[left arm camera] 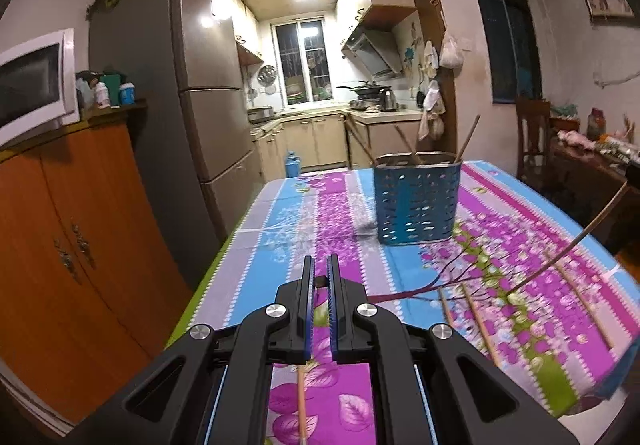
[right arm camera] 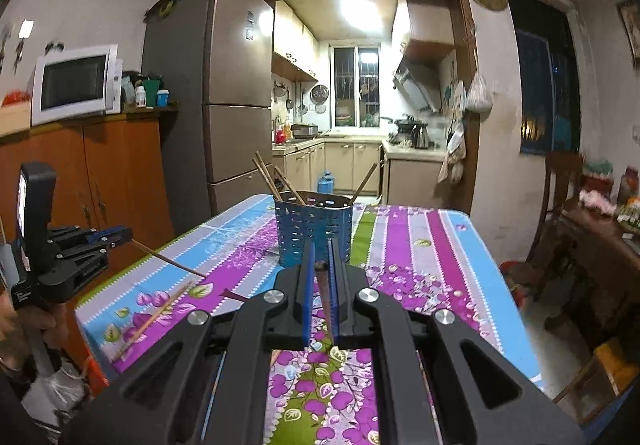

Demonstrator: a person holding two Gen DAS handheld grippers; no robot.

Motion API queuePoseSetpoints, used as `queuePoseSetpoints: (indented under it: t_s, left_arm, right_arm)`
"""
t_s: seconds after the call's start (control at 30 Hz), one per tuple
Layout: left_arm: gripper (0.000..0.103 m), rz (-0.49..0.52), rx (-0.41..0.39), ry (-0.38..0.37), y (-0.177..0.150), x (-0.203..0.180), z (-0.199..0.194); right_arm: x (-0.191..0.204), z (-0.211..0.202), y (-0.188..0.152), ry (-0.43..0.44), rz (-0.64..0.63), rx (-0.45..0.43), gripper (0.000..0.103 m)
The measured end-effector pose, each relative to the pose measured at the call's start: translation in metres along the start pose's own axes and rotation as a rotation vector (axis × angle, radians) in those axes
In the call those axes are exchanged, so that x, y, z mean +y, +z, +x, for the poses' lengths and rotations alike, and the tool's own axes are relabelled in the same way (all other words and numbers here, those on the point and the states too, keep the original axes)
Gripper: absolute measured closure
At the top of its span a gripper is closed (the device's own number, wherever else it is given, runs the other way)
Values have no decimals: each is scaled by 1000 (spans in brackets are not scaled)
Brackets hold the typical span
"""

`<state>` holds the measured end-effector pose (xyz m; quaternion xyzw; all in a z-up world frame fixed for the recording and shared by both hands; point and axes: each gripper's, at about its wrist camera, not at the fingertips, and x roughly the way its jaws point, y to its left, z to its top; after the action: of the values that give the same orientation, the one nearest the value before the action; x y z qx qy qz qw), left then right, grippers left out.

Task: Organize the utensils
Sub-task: 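Lift the left tool's chopstick toward the blue holder while the right tool carries its own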

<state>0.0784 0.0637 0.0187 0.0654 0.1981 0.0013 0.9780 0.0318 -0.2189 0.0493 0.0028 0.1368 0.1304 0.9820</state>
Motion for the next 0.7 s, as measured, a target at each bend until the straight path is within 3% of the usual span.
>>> queuePoseSetpoints:
  t_s: [0.27, 0.7]
  left_arm:
    - [96, -59, 37, -136, 22, 20, 6]
    - [96, -9, 26, -167, 55, 19, 0]
  right_arm:
    - [-2, 3, 11, -13, -4, -8, 98]
    - [7, 13, 33, 23, -43, -22, 98]
